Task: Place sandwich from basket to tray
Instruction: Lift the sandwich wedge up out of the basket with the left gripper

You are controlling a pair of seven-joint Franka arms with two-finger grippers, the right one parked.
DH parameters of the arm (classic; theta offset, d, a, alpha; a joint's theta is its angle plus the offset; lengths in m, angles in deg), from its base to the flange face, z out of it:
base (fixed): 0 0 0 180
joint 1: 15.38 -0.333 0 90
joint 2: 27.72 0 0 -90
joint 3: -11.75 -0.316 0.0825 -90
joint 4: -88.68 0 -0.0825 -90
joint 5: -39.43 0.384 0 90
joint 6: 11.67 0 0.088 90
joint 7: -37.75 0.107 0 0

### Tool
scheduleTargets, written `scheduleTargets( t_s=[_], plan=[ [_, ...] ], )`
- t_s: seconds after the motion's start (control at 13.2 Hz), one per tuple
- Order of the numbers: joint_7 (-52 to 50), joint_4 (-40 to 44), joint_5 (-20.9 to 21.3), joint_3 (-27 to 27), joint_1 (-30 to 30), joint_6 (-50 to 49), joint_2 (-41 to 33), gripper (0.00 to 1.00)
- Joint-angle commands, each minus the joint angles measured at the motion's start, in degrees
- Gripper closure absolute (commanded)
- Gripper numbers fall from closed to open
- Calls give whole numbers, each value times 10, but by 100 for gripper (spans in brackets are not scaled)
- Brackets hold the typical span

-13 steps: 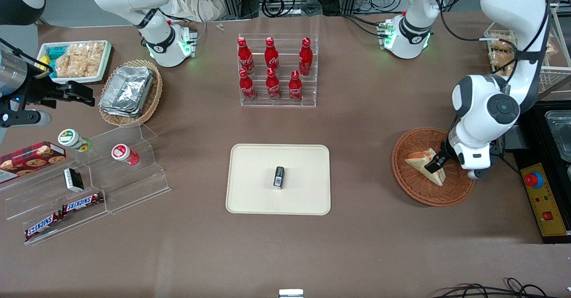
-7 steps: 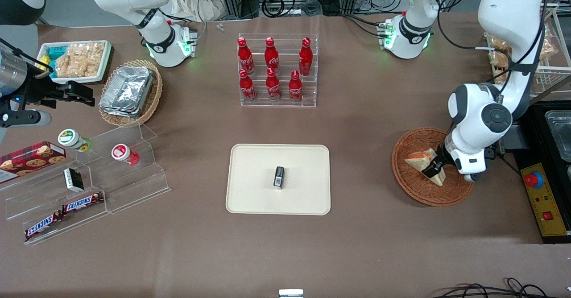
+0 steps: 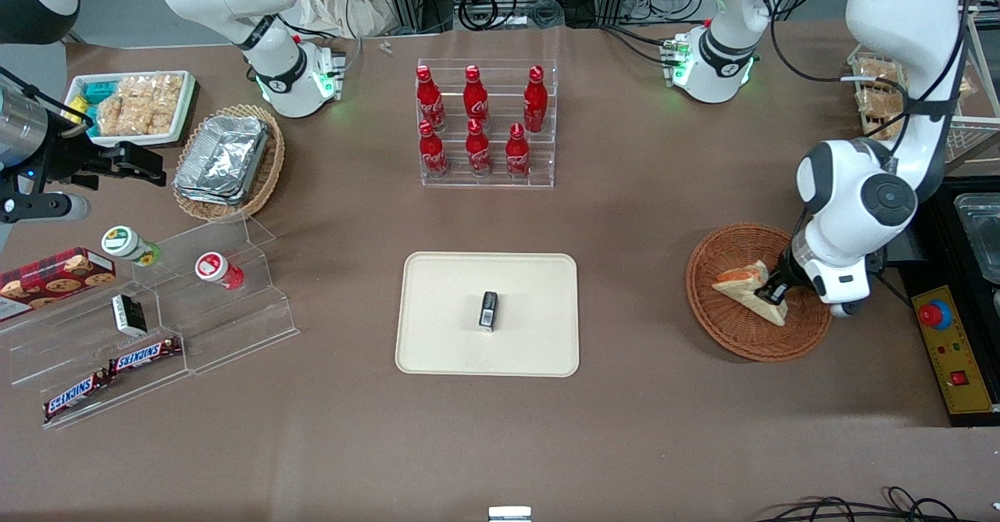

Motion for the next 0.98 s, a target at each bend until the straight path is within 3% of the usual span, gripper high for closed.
scheduleTargets(
  t_s=[0.0,0.15,0.45,0.91],
  plan=[
    [-15,60,-9,4,5,-124,-33,100],
    [-13,157,-10,13,5,-268,-27,100],
    [35,315,-11,34,5,-462,-23,100],
    [129,349,-10,99,7,-490,-7,100]
  ],
)
